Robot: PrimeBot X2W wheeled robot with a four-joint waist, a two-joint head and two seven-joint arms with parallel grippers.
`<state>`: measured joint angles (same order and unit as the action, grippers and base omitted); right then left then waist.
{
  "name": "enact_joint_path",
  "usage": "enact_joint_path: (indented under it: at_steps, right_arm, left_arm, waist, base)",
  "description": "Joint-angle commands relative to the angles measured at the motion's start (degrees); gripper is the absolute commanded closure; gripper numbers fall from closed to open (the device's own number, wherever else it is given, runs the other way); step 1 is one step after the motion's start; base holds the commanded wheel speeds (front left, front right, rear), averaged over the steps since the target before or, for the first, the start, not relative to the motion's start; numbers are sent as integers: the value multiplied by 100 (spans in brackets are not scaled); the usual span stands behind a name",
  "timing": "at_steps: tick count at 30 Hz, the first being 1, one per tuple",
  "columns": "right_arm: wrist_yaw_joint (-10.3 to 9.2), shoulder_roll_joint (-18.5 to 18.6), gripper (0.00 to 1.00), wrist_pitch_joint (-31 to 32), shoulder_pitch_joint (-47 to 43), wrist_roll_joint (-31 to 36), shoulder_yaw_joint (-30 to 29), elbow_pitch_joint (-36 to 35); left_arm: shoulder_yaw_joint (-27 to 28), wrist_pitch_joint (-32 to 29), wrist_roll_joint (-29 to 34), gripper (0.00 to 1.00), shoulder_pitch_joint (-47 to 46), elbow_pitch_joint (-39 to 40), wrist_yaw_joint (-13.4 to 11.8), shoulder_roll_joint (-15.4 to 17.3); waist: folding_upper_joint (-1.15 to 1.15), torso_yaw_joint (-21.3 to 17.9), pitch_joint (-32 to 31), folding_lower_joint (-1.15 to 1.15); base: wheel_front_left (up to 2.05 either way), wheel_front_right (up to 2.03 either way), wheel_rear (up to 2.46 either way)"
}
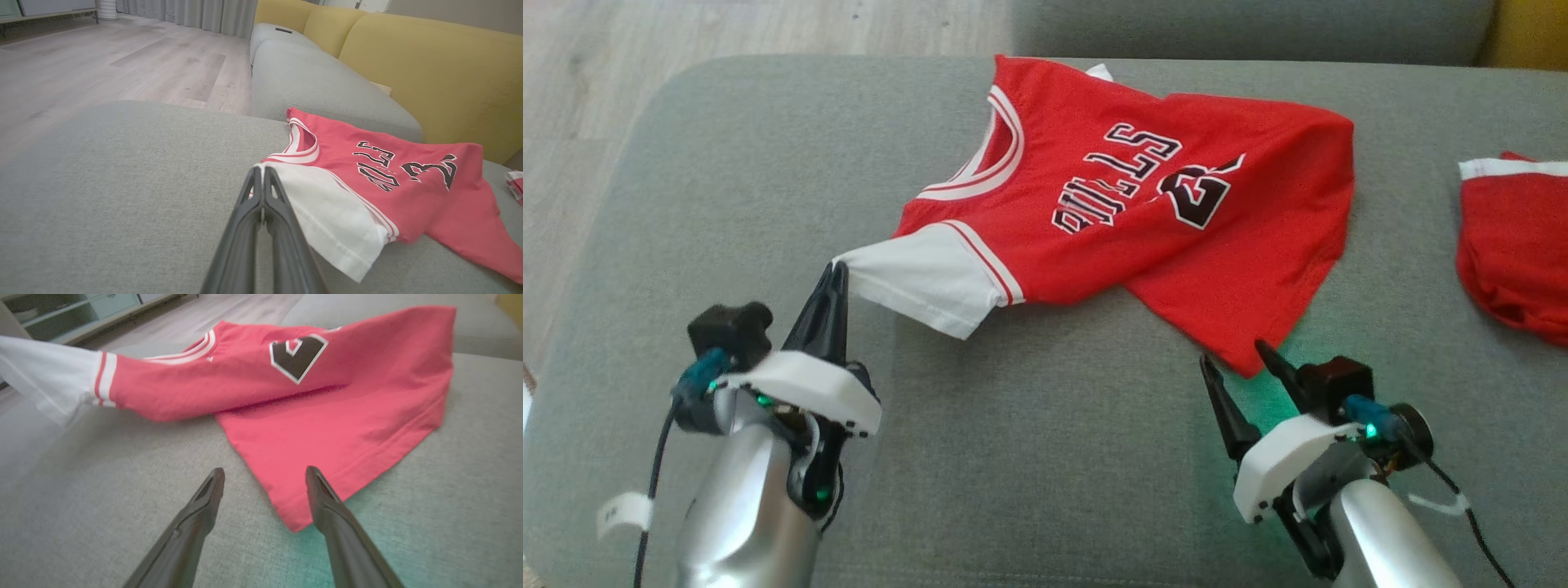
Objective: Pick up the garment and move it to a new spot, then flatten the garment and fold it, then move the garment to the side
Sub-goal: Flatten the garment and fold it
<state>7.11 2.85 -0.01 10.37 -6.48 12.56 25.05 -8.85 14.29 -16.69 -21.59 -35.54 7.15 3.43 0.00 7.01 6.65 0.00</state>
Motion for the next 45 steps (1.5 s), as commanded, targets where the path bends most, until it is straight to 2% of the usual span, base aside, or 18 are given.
enact_joint_path:
  at_steps: [1, 6, 17, 18, 19, 26, 30, 37, 45]
  right_arm:
    - [37, 3, 0, 34, 271, 159, 113, -46]
    - [37, 3, 0, 168, 418, 727, -65, 395]
    - [37, 4, 0, 205, 790, 1315, -349, 1219]
    - [37, 4, 40, 188, 824, 1329, -354, 1282]
    - [37, 4, 100, 165, 861, 1343, -351, 1341]
    - [37, 66, 100, -233, 1046, 1376, -447, 1419]
    - [37, 261, 100, -399, 1108, 1223, -449, 1205]
    - [37, 903, 100, -392, 1345, 761, -152, 485]
    - [37, 1695, 100, -42, 1818, 352, 27, -850]
  left_arm:
    - [212, 70, 68, 100, -54, 332, 20, 88]
    - [193, 70, 124, 100, 140, 719, 22, 27]
    - [206, 71, 171, 100, 200, 876, 26, -15]
    - [212, 71, 175, 100, 202, 877, 26, -17]
    - [217, 71, 180, 100, 208, 873, 26, -18]
    - [298, 71, 240, 100, 318, 839, 28, 19]
    - [369, 71, 259, 100, 393, 877, 29, 80]
    - [652, 71, 13, 100, 369, 1237, 31, 175]
    - [743, 30, -347, 100, -122, 2434, 32, 536]
  waist:
    - [0, 80, -16, 0]
    - [0, 201, -8, 0]
    - [0, 260, 54, 0]
    - [0, 251, 53, 0]
    - [0, 238, 44, 0]
    - [0, 41, -161, 0]
    - [0, -128, -359, 0]
    - [0, -433, -761, 0]
    - [0, -637, -1018, 0]
  base:
    - [0, 0, 0]
    - [0, 0, 0]
    - [0, 0, 0]
    - [0, 0, 0]
    - [0, 0, 0]
    - [0, 0, 0]
    - [0, 0, 0]
    - [0, 0, 0]
    - [0, 0, 0]
